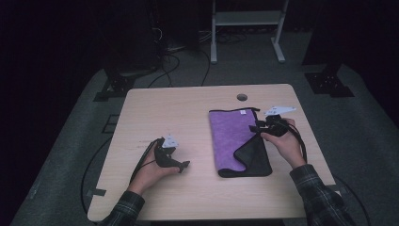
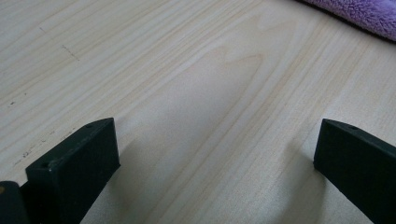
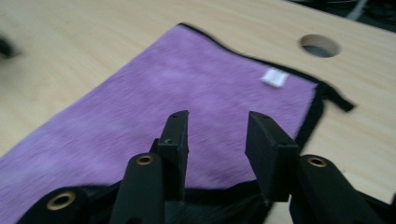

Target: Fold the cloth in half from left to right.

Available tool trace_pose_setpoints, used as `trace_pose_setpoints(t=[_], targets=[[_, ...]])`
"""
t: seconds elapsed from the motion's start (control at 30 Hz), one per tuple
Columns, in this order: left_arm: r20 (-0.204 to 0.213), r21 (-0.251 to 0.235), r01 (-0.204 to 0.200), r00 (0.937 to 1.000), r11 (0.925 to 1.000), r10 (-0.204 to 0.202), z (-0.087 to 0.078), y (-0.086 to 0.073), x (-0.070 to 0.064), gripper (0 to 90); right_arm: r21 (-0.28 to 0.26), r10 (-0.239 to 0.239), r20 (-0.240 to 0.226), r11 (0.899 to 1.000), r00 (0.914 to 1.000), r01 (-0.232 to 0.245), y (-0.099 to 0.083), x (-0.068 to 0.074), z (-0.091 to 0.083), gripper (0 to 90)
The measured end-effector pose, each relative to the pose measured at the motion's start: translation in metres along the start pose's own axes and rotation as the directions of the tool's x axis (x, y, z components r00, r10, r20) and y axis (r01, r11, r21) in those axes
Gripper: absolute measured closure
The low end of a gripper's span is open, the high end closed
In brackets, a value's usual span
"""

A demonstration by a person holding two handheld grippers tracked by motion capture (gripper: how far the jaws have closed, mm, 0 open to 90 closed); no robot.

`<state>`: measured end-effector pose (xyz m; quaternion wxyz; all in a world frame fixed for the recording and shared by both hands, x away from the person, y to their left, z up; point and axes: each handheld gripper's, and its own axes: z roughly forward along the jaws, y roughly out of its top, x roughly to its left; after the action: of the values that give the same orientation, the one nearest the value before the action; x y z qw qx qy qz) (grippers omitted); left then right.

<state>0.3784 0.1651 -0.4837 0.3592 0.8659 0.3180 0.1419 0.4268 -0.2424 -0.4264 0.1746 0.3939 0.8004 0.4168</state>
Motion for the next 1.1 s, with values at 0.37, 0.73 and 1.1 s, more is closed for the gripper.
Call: trace_pose_setpoints(t=[0.37,0.73,1.1], targets=[[0.000,0.000,0.000,1.0000,1.0000,0.000,0.000,0.000,0.000,0.0,0.046,-0.072,-0.101,0.996,0.9923,0.077,-0.028,0.040,-0.004,48.7],[-0.001,0.001,-0.004,1.0000,1.0000,0.004,0.000,0.000,0.000,0.0,0.074,-0.112,-0.198,0.989,0.9737,0.129,-0.034,0.070,0.017,44.3],[0.000,0.001,-0.004,1.0000,1.0000,0.004,0.000,0.000,0.000,0.0,0.118,-0.100,-0.160,0.986,0.9821,0.119,-0.036,0.064,0.013,81.3]])
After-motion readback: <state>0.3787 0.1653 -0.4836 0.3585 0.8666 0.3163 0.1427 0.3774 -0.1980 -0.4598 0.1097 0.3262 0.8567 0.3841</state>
